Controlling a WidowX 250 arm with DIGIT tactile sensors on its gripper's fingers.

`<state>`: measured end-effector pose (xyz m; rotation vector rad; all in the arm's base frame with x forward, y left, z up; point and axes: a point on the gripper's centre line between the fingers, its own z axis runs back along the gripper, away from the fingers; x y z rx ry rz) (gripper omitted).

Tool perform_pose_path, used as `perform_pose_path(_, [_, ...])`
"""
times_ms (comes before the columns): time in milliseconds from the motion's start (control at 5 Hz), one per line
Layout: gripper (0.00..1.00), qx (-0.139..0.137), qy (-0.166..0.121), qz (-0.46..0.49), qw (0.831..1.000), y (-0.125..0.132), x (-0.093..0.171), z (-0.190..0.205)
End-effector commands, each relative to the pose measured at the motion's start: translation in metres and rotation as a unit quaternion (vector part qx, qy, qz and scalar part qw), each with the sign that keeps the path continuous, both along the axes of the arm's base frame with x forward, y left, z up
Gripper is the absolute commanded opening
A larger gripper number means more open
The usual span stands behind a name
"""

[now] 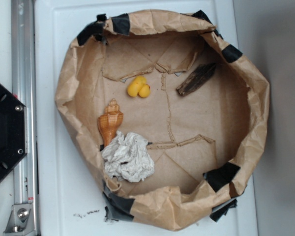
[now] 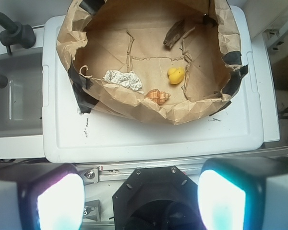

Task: Grab the wood chip.

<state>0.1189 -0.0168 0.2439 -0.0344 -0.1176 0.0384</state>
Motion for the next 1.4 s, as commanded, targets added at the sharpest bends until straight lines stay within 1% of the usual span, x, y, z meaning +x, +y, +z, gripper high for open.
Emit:
perform_pose_path(0, [1.0,0.0,0.0,0.0,1.0,0.0,0.0,0.0])
perform_pose_path(200, [1.0,0.037,-0.008,0.074,0.997,0.005,0.05,-0.038])
perform_pose_path(400, [1.0,0.055,-0.005,0.135,0.989,0.014,0.091,-0.061])
perform_pose_path(600, [1.0,0.059,-0.025,0.206,0.976,0.027,0.12,-0.077])
perform_pose_path(800, [1.0,0.036,-0.033,0.236,0.971,0.033,0.138,-0.098])
perform_pose_path(1000, [1.0,0.049,-0.041,0.27,0.961,0.039,0.15,-0.117])
perform_pose_path(1200, [1.0,0.066,-0.047,0.275,0.958,0.052,0.192,-0.164])
